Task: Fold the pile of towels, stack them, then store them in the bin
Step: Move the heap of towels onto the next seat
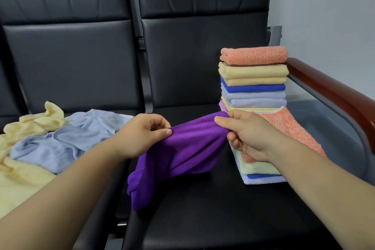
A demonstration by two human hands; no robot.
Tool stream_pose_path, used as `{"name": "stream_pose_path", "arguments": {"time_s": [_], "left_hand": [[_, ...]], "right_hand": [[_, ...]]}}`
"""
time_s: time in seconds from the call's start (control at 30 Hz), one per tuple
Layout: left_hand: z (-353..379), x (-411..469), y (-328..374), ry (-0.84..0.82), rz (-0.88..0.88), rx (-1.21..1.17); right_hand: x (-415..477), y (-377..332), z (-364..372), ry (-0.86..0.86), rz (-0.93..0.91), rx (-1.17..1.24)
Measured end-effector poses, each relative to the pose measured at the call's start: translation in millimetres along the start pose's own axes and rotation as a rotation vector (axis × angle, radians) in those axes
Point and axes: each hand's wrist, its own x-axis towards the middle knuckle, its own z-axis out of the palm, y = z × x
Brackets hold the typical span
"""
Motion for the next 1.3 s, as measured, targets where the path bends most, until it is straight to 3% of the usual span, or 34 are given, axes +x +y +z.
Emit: {"name": "stream_pose_path", "arguments": {"time_s": [0.13, 0.33, 0.63, 0.77, 0.97, 1.07, 1.23, 1.3], "left_hand": [[-17.1, -9.0, -2.9, -0.144, -0.024, 0.098], [-37.3, -20.0, -8.1, -0.147, -0.17, 0.316], [-57.1, -38.9, -16.6, -0.003, -0.316, 0.491], [-63.2, -44.0, -29.4, 0.107, -0.343, 0.458], [-74.4, -54.6, -39.3, 0.13, -0.371, 0.429], [-74.8, -60.4, -41.6, 0.214, -0.385, 0.203], [-72.5, -49.9, -47.5, 0.397, -0.576, -0.739], [-73.7, -36.3, -49.3, 0.427, -0.557, -1.12]], "right_hand": [[3.9, 3.0, -0.8, 0.093, -0.015, -0.004], [10.9, 6.7, -2.8, 0.202, -0.058, 0.074], [9.6, 8.5, -8.7, 0.285, -0.098, 0.133], [9.8, 11.6, -5.3, 0.295, -0.1, 0.163], [10.8, 14.7, -3.1, 0.329, -0.104, 0.159], [12.6, 14.9, -0.4, 0.346, -0.093, 0.158], [27.7, 6.6, 10.9, 0.264, -0.071, 0.254], [38.1, -5.4, 21.3, 0.229, -0.081, 0.256]]}}
